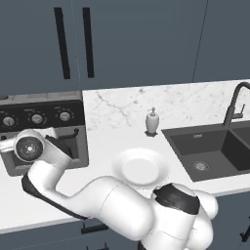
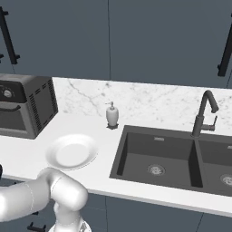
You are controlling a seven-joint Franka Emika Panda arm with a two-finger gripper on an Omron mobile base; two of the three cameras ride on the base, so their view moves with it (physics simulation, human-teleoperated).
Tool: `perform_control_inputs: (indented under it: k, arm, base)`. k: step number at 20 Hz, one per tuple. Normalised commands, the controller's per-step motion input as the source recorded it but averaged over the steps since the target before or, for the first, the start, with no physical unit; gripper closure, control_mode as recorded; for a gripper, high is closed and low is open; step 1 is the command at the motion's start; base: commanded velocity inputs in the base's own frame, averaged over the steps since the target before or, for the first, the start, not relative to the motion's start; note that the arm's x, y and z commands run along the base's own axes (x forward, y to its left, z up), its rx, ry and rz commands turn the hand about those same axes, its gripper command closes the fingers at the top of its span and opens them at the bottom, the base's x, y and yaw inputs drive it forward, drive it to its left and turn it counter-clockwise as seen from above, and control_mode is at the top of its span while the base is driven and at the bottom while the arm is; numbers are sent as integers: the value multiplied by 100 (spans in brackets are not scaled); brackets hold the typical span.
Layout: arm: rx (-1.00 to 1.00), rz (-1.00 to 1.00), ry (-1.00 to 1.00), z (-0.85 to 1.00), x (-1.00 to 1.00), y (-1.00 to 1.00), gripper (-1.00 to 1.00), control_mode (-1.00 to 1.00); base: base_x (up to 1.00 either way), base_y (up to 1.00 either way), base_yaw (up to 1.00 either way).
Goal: Pick up the kebab skewer and baguette bread, and place them inside the toaster oven. Close the toaster oven door and start by setting the timer.
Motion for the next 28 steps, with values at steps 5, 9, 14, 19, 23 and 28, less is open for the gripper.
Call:
perform_control_inputs:
  k: [5,9,14,19,23,28]
  arm:
    - [0,-6,-29,24,-20,52,-100,-100]
    - [0,-11,-12,25,-11,6,-100,-100]
    - [5,-7,-11,45,-6,0,-100,-100]
    - [8,-3,-11,5,0,-2,-100,-100]
    - [10,0,-19,0,1,0,-100,-100]
    - [5,0,-13,0,25,-5,-100,-100]
  base:
    - [0,0,0]
    - [0,0,0]
    - [0,0,0]
    - [0,0,0]
    - [0,0,0]
    - [0,0,0]
